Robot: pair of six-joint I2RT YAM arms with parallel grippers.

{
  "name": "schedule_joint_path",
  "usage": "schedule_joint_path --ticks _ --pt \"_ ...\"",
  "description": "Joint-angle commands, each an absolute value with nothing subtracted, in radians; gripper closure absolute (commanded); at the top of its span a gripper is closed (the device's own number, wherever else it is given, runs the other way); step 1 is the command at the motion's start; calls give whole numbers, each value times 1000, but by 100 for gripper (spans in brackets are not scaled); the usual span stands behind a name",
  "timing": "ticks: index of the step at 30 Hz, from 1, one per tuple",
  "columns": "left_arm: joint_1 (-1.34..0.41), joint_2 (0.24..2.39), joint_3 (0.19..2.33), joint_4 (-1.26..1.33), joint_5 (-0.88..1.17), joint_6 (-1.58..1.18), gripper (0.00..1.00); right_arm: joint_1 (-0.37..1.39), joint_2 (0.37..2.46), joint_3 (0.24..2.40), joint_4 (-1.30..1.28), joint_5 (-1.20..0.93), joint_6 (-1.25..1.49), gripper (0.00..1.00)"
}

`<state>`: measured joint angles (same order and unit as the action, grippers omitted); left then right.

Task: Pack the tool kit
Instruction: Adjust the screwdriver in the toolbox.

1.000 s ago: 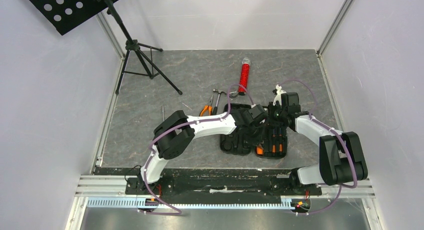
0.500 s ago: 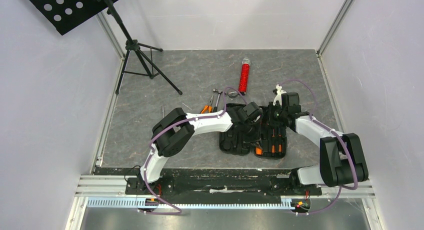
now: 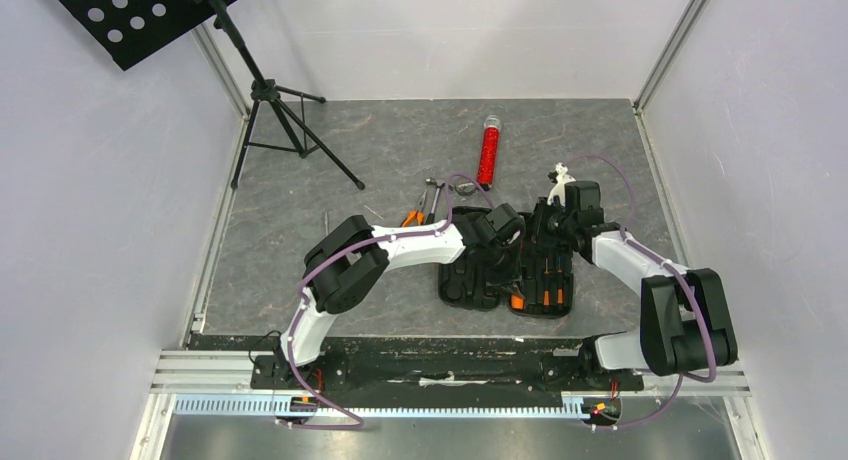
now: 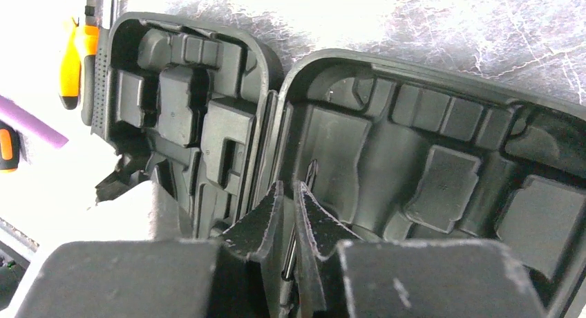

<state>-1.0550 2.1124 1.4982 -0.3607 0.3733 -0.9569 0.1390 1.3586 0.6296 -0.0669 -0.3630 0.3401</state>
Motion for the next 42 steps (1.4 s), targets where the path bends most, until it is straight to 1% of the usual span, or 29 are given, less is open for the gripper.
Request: schedule_joint_path --ticks 1,11,14,17,22,26,31,38,42 --pt "-1048 2128 1472 -460 321 -950 98 131 1387 619 -14 -344 350 89" --pt "-1046 2128 1468 -456 323 -951 98 126 1448 575 -8 -341 342 92" --pt "-1046 2130 1462 -447 330 -955 98 127 1470 565 -21 -326 328 97" --pt "-1041 2129 1440 -426 342 -968 98 127 1492 548 -32 -299 310 100" --pt "-1021 2120 1358 -346 374 -1018 98 127 1509 505 -34 -199 274 100" --pt "-996 2119 1278 -278 405 -1063 98 126 1489 475 -12 -175 267 100" --pt "-958 2105 1164 -178 429 -1130 98 126 1482 465 -51 -85 257 100" --pt "-953 2104 1147 -155 437 -1144 98 126 1500 448 -77 96 282 100" --pt "-952 2114 1140 -137 449 -1154 98 127 1519 468 -101 128 294 100"
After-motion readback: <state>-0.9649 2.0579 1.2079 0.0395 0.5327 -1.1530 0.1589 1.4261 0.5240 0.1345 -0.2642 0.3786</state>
